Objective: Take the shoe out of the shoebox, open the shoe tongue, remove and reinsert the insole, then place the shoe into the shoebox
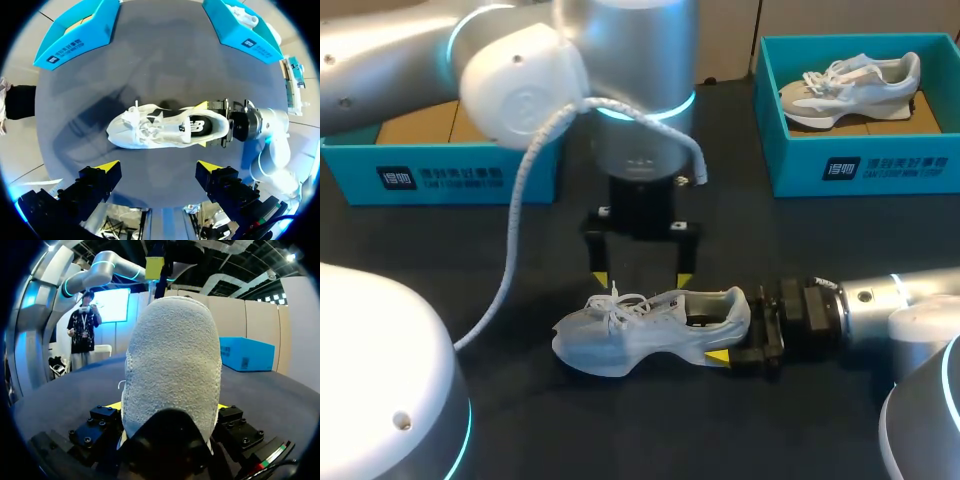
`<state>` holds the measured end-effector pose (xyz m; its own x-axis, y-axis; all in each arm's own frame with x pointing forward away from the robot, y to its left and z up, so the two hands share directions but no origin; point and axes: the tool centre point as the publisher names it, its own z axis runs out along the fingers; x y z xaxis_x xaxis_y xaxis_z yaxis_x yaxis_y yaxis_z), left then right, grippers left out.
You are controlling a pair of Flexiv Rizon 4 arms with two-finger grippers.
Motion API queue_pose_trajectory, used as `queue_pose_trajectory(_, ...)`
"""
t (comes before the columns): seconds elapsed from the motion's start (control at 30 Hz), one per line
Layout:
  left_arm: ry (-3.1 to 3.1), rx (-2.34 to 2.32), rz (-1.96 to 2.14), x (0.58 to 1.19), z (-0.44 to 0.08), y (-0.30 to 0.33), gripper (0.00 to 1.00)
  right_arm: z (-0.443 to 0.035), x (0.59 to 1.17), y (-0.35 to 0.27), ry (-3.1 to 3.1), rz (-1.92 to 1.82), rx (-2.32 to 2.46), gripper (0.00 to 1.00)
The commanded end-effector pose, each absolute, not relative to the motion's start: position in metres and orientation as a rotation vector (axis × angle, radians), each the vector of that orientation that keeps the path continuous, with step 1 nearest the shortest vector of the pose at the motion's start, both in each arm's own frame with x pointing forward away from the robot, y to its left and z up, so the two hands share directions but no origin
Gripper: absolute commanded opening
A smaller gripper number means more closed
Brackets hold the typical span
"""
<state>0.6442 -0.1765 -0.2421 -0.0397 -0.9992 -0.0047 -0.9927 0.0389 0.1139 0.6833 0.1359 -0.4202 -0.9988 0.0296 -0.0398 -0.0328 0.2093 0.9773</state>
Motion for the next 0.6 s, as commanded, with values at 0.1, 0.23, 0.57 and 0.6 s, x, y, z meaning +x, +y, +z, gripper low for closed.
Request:
queue_pose_trajectory(0.1, -2.227, 2.137, -0.174, 0.645, -0.242, -0.185, 1.00, -0.423, 0.682, 0.139, 2.405, 1.941, 0.000, 0.00)
queue_pose_trajectory(0.23, -2.230, 2.119, -0.211, 0.650, -0.251, -0.199, 1.00, -0.423, 0.682, 0.139, 2.405, 1.941, 0.000, 0.00)
queue_pose_trajectory(0.57, -2.252, 2.140, -0.319, 0.669, -0.288, -0.220, 1.00, -0.423, 0.682, 0.139, 2.405, 1.941, 0.000, 0.00)
queue_pose_trajectory(0.6, -2.256, 2.145, -0.328, 0.671, -0.292, -0.222, 1.00, -0.423, 0.682, 0.139, 2.405, 1.941, 0.000, 0.00)
